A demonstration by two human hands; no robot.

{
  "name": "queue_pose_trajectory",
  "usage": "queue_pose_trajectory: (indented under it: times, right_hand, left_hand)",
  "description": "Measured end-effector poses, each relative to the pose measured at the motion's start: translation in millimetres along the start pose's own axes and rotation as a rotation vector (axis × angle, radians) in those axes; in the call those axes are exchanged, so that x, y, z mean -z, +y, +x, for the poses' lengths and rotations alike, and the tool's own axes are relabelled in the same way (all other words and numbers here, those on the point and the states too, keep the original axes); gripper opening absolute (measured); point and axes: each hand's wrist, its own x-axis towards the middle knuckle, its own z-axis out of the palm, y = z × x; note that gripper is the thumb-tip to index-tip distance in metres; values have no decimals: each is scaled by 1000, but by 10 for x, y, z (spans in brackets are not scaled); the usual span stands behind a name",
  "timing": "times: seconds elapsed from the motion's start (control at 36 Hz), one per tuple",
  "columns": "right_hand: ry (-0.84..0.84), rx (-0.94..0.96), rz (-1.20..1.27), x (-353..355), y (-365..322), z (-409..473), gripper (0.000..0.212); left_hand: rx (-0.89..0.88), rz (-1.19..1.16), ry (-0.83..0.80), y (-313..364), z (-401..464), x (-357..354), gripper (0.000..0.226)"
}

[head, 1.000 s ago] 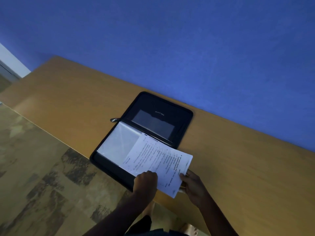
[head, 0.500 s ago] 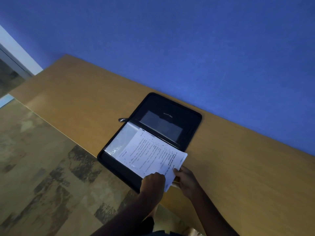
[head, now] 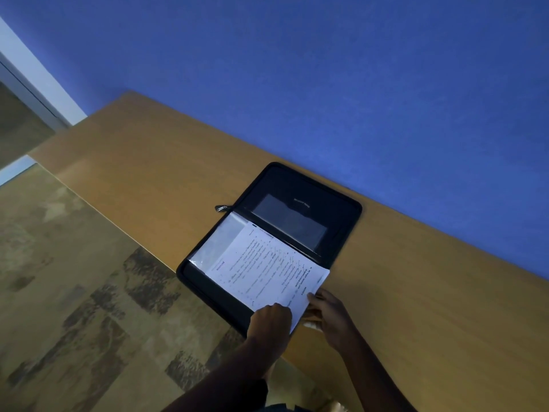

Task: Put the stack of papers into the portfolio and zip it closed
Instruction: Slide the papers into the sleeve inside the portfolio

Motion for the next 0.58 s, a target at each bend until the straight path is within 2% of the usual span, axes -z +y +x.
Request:
queue_pose_trajectory:
  times: [0.14, 0.25, 0.33, 0.47, 0.58]
  right_hand:
    - [41, 29, -44, -60, -9, 71, 16]
    - [58, 28, -107, -115, -43, 124, 23]
    - [47, 53, -113, -165, -49, 153, 12]
    - [44, 45, -55, -232, 5, 216, 18]
    - [66, 26, 4, -267, 27, 258, 37]
  left_hand:
    - [-24, 2, 1, -9, 2, -20, 15]
    - [-44, 15, 17, -17, 3, -45, 18]
    - [-37, 9, 21, -21, 5, -44, 18]
    - [-27, 3, 18, -17, 23, -48, 18]
    - [-27, 5, 24, -4, 43, -52, 18]
